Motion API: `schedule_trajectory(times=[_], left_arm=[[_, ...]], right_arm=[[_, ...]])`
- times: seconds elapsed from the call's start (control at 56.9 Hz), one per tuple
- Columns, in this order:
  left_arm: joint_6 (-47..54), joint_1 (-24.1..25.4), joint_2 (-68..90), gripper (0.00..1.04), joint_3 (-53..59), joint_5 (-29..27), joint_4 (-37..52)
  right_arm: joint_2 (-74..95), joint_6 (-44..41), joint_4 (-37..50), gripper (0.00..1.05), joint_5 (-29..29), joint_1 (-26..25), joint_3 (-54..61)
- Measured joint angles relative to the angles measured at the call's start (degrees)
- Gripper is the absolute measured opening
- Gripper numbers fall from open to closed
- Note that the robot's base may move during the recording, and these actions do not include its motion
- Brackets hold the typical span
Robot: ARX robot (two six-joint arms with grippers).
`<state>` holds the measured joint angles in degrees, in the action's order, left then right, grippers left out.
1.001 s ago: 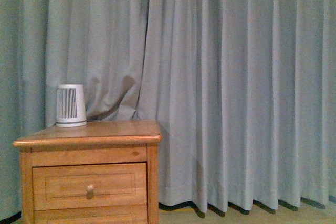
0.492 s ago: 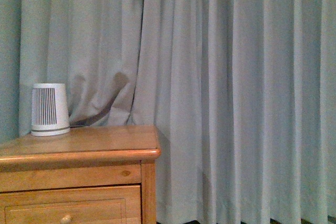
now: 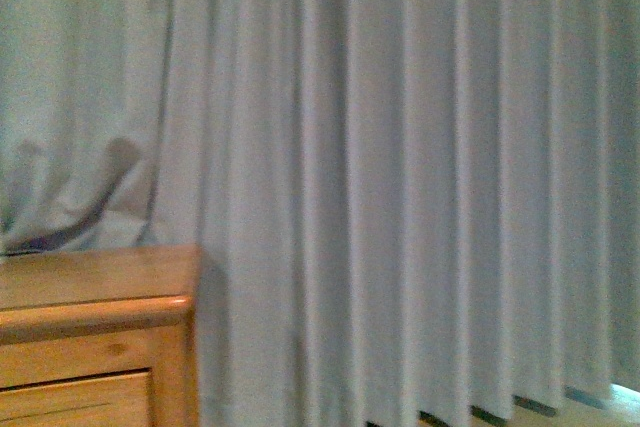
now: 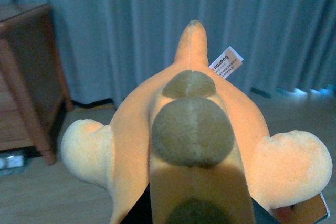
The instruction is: Put away toys
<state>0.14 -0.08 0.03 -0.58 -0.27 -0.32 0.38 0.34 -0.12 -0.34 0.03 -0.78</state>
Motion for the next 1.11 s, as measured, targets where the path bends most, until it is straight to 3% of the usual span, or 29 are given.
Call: schedule_trajectory(times=[1.106], left_arm=[[0.0,-0.02,0.0,0.99,0.0,0.28,0.0]], right_arm=[[-0.07,0.0,-0.07,0.1,0.33,0.0,0.0]])
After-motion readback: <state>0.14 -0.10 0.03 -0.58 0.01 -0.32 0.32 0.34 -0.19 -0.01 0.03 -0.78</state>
